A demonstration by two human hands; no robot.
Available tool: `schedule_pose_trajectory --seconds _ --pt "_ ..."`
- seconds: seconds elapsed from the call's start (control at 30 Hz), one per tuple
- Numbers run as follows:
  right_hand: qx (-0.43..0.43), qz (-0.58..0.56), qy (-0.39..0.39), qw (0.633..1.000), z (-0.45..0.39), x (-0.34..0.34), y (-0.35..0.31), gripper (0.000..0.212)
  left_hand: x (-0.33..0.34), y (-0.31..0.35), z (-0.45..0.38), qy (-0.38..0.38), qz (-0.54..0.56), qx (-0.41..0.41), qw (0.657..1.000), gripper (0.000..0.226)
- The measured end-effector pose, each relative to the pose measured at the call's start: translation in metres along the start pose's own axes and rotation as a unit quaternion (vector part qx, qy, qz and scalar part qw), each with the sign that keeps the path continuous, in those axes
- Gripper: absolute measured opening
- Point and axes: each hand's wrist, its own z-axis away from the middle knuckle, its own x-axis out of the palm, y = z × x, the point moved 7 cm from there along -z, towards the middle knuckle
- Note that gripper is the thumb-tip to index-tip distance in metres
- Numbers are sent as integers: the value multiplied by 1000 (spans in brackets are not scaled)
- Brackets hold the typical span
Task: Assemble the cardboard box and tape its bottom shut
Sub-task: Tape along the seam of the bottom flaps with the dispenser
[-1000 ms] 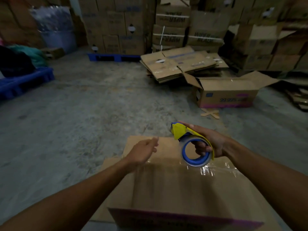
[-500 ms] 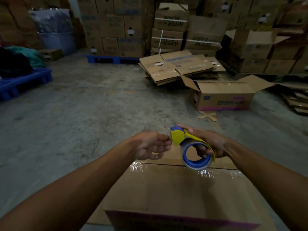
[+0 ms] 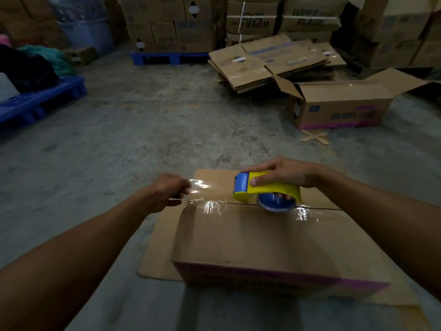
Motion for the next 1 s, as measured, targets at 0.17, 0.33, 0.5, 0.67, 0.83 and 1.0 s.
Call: schedule_pose_trajectory --seconds 0.17,0.33,0.5,0.67,0.83,1.0 --pt "-19 68 5 997 -41 15 -9 41 -17 -32 -17 74 9 45 996 19" --pt "-5 104 -14 995 -59 33 -3 44 -17 -51 -29 103 -20 58 993 21" --pt "14 105 -15 994 -62 32 2 47 -13 -56 -42 93 -17 57 994 21" --pt "17 131 -17 991 -67 34 0 48 -10 -71 -51 79 -12 33 996 20" --pt "12 151 -16 988 -68 36 0 48 -1 -85 -54 48 -9 -18 999 21" --pt "15 168 -17 986 -72 37 2 49 21 -97 -49 -13 -14 -84 996 21"
